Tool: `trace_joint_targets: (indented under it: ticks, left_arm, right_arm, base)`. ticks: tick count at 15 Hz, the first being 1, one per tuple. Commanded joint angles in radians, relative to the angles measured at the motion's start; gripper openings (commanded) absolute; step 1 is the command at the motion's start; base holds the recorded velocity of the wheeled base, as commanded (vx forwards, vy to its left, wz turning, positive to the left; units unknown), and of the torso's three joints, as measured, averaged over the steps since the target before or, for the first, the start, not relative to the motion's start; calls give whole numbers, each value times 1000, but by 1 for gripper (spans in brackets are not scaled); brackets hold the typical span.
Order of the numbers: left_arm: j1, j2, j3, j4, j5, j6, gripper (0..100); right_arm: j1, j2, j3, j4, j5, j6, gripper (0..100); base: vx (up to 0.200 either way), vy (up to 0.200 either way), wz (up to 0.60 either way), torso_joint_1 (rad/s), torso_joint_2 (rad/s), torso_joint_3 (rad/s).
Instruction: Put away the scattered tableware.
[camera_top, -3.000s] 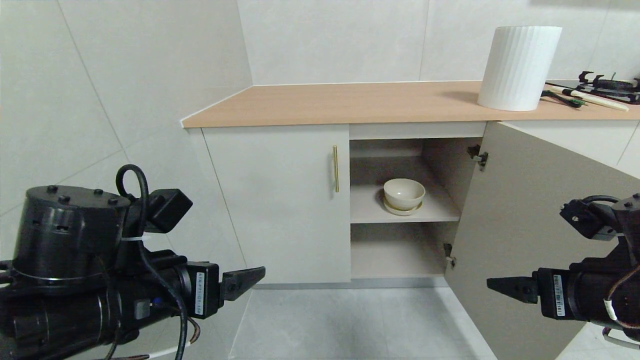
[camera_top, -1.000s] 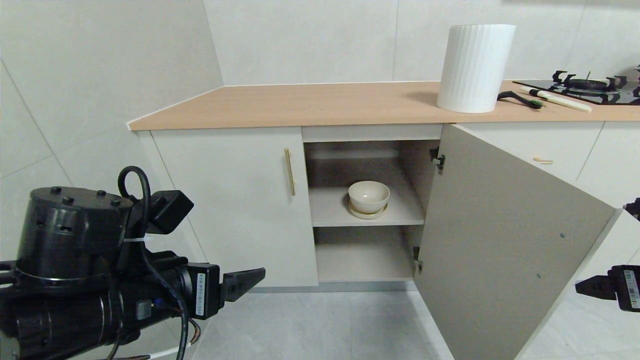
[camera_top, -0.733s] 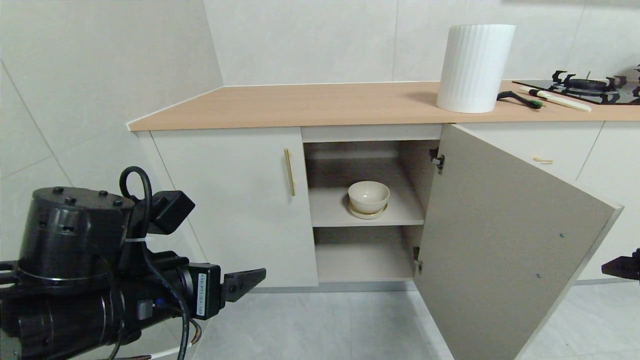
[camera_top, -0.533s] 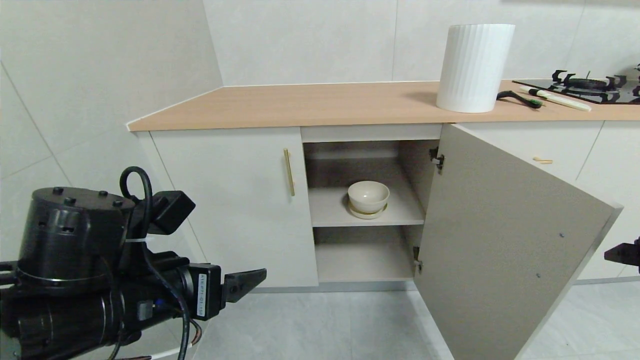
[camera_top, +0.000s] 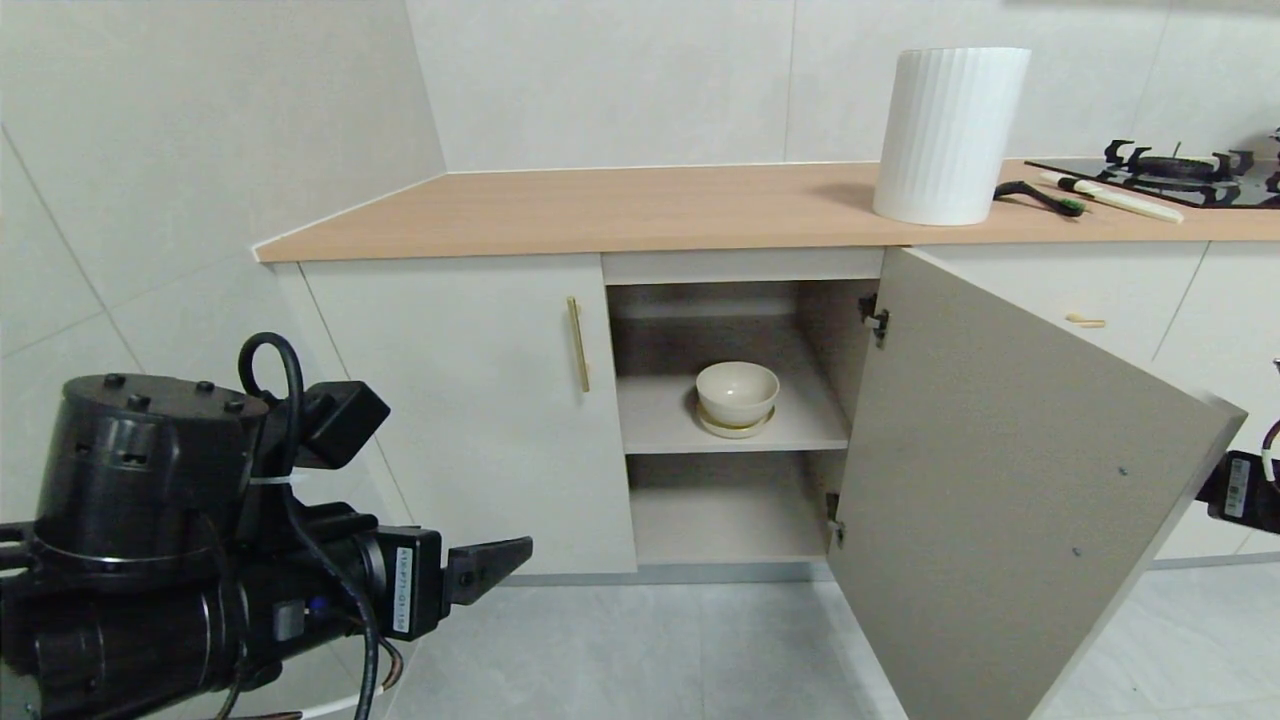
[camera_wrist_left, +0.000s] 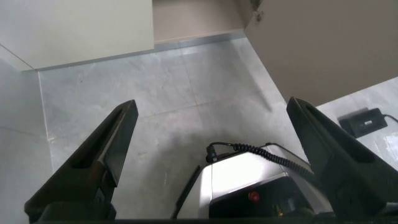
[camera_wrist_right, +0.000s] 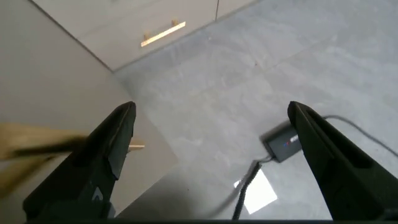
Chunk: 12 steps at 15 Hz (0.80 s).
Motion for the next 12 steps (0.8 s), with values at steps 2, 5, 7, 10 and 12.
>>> trace_joint_targets:
  ticks: [2,5,7,10,12]
  left_arm:
    - [0,1,0,0,0,0,100]
    - [0,-2,0,0,0,0,100]
    - [0,-5,-1,-2,-1,-2,100]
    - [0,-7,-6,-2,-1,-3,100]
    - [0,-16,-6,-2,-1,-3,100]
  right_arm:
    - [38,31,2,-3,37,28,100]
    - [98,29,6,-2,42,74,100]
    - [152,29,8,-3,43,98,100]
    - [307,37,6,0,68,141,100]
    - [408,69,-1,-3,85,150,100]
  base:
    - [0,0,0,0,0,0]
    - [0,0,0,0,0,0]
    - [0,0,0,0,0,0]
    - [0,0,0,0,0,0]
    - [0,0,0,0,0,0]
